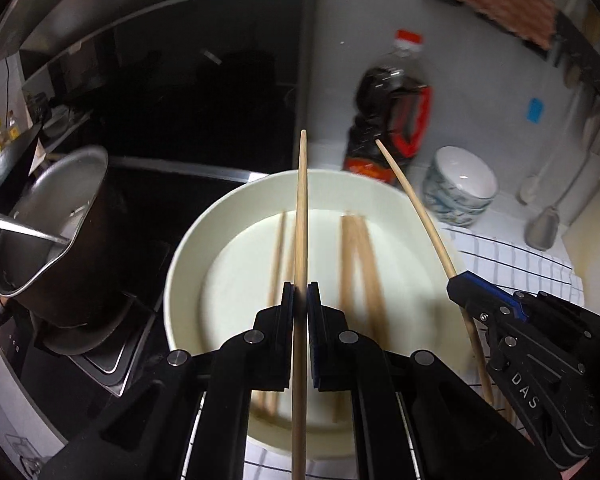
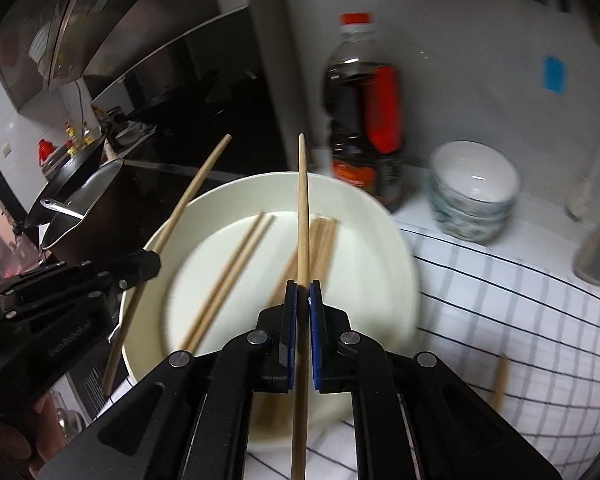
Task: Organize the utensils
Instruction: 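Carry the right tool's chopstick into the basin while the left tool carries its own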
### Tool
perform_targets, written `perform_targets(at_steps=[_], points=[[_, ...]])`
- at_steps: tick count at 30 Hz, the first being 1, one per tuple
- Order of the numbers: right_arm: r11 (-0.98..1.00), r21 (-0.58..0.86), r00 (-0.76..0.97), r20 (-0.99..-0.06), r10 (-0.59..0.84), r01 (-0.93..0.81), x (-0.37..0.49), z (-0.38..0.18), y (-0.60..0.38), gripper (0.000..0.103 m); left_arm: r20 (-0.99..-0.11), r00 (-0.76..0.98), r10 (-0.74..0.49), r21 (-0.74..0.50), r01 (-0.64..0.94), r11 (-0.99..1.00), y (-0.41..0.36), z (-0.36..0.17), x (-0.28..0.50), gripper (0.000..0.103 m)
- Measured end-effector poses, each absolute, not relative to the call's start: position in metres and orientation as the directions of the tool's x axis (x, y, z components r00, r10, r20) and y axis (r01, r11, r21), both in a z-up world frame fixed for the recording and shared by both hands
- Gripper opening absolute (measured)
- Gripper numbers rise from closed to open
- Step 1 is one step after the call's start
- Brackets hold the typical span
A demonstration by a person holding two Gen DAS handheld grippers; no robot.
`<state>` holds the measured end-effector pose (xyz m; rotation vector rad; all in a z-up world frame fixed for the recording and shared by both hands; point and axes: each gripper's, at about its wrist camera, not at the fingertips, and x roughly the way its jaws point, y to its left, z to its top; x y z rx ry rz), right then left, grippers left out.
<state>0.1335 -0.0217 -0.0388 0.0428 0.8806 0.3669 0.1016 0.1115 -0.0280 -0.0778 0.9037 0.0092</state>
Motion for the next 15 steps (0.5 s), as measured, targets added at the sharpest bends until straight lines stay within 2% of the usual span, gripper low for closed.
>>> perform_targets(at_steps=[15], points=[[0.939,0.182,0.475,-0.824,0.307,-0.292,0.171,-0.089,0.025,0.006,-0.839,0.543,-0.017,-0.055,-0.053,0.997,0.148,-0.081,0.135,0.008]])
